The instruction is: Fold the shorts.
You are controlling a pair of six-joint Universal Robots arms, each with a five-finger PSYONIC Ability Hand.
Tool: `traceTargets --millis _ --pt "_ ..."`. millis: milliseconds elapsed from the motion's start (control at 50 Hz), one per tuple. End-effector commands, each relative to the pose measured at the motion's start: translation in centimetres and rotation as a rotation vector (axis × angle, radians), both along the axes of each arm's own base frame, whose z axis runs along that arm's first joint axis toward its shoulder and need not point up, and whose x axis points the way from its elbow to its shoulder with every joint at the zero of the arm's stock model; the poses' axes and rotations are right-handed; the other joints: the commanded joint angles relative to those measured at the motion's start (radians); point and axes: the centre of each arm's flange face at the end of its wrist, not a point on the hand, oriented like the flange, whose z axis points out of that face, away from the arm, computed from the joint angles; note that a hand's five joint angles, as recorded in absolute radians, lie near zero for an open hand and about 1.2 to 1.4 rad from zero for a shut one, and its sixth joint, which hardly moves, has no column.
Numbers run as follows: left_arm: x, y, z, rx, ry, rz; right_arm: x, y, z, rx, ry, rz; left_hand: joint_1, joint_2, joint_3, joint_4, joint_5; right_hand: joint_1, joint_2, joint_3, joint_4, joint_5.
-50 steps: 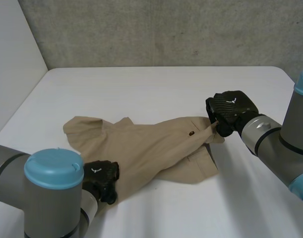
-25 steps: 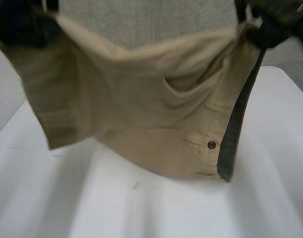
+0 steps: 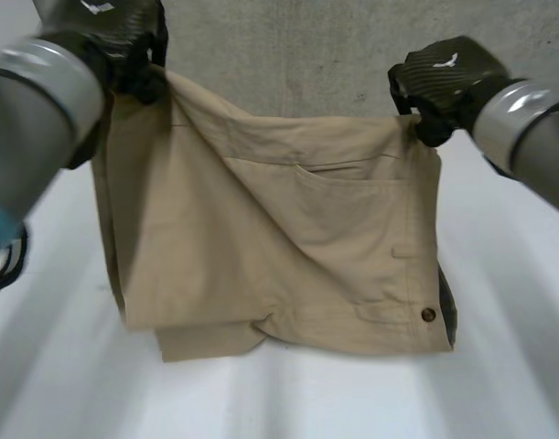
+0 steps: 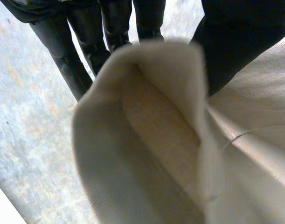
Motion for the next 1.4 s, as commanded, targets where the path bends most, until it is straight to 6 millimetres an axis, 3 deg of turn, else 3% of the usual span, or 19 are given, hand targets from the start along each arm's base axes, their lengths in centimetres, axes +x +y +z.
traceTargets --millis 20,40,80,100,120,140,160,220,300,420,500,600,720,740,860,980,1200,1260,1400 --pt "-2.4 -8.9 -1.6 -0.167 0.080 0.052 2.5 -7.0 0.1 -0.303 -0.162 -0.090 0.254 0.198 0.206 0.202 0.244 0.432 0.211 0.214 0.203 0.234" --pt "-2.8 -10.6 -1.9 -0.218 0.098 0.061 2.5 -7.7 0.2 -0.350 -0.184 -0.107 0.254 0.198 0.206 0.202 0.244 0.432 0.211 0.214 0.203 0.234" --pt "-3.4 -11.8 -2.4 -0.262 0.103 0.061 3.1 -9.3 0.0 -0.464 -0.238 -0.113 0.254 0.198 0.206 0.202 0.244 0.432 0.211 0.214 0.203 0.234" --pt "-3.7 -12.2 -2.6 -0.281 0.101 0.061 3.4 -9.8 -0.3 -0.495 -0.249 -0.112 0.060 0.004 0.011 0.008 0.050 0.432 0.211 0.214 0.203 0.234" --pt "-4.2 -12.9 -3.3 -0.309 0.085 0.056 3.6 -10.3 -0.9 -0.509 -0.251 -0.111 -0.538 -0.594 -0.586 -0.590 -0.548 0.320 0.099 0.102 0.091 0.122" --pt "-4.5 -13.2 -3.7 -0.317 0.074 0.051 4.0 -11.0 -2.8 -0.488 -0.219 -0.109 -0.817 -0.873 -0.866 -0.869 -0.827 -0.609 -0.830 -0.827 -0.837 -0.806" --pt "-4.7 -13.4 -4.1 -0.322 0.061 0.048 4.1 -11.3 -3.6 -0.477 -0.199 -0.109 -0.967 -1.023 -1.016 -1.019 -0.978 -0.790 -1.011 -1.008 -1.018 -0.988" --pt "-5.2 -13.9 -5.6 -0.314 0.025 0.032 4.3 -11.7 -6.2 -0.391 -0.113 -0.115 -0.967 -1.023 -1.016 -1.019 -0.978 -0.790 -1.011 -1.008 -1.018 -0.988" --pt "-5.4 -13.9 -6.6 -0.291 0.014 0.030 4.3 -10.8 -8.0 -0.287 -0.063 -0.110 -0.967 -1.023 -1.016 -1.019 -0.978 -0.790 -1.011 -1.008 -1.018 -0.988" --pt "-5.6 -13.0 -8.9 -0.200 -0.025 0.011 2.7 -8.8 -7.3 -0.226 -0.047 -0.129 -0.967 -1.023 -1.016 -1.019 -0.978 -0.790 -1.011 -1.008 -1.018 -0.988" --pt "-4.6 -10.7 -7.6 -0.155 -0.029 0.003 0.9 -6.8 -7.0 -0.175 -0.017 -0.123 -0.967 -1.023 -1.016 -1.019 -0.978 -0.790 -1.011 -1.008 -1.018 -0.988" --pt "-3.2 -5.8 -8.4 -0.023 -0.050 -0.032 -1.3 -4.2 -7.9 -0.040 0.041 -0.065 -0.958 -1.014 -1.006 -1.010 -0.968 -0.790 -1.011 -1.008 -1.018 -0.988" --pt "-2.3 0.3 -10.6 0.122 -0.057 -0.093 -4.1 -1.8 -11.2 0.202 0.085 0.022 -0.846 -0.902 -0.895 -0.899 -0.857 -0.786 -1.007 -1.004 -1.014 -0.983" --pt "-1.9 2.0 -11.5 0.163 -0.061 -0.107 -4.5 -1.8 -11.8 0.227 0.086 0.024 -0.771 -0.827 -0.819 -0.823 -0.781 -0.730 -0.951 -0.948 -0.959 -0.928" --pt "-0.8 6.7 -15.0 0.309 -0.087 -0.149 -7.0 -1.7 -13.9 0.317 0.081 0.039 -0.486 -0.542 -0.534 -0.538 -0.496 -0.179 -0.400 -0.397 -0.407 -0.376" --pt "-0.4 10.3 -18.5 0.444 -0.132 -0.191 -7.7 -1.7 -15.7 0.344 0.117 0.076 -0.382 -0.438 -0.431 -0.434 -0.393 -0.022 -0.243 -0.240 -0.251 -0.220" --pt "-0.3 10.5 -21.5 0.542 -0.166 -0.178 -7.8 -2.9 -19.0 0.355 0.172 0.147 -0.435 -0.491 -0.484 -0.487 -0.445 -0.104 -0.325 -0.322 -0.333 -0.302" --pt "-0.4 10.1 -22.0 0.551 -0.170 -0.172 -7.7 -3.3 -19.5 0.347 0.175 0.153 -0.543 -0.599 -0.592 -0.596 -0.554 -0.260 -0.481 -0.478 -0.488 -0.457" --pt "-0.7 7.8 -23.0 0.556 -0.170 -0.130 -7.5 -4.5 -20.1 0.313 0.179 0.151 -0.667 -0.723 -0.715 -0.719 -0.677 -0.272 -0.493 -0.490 -0.500 -0.469"
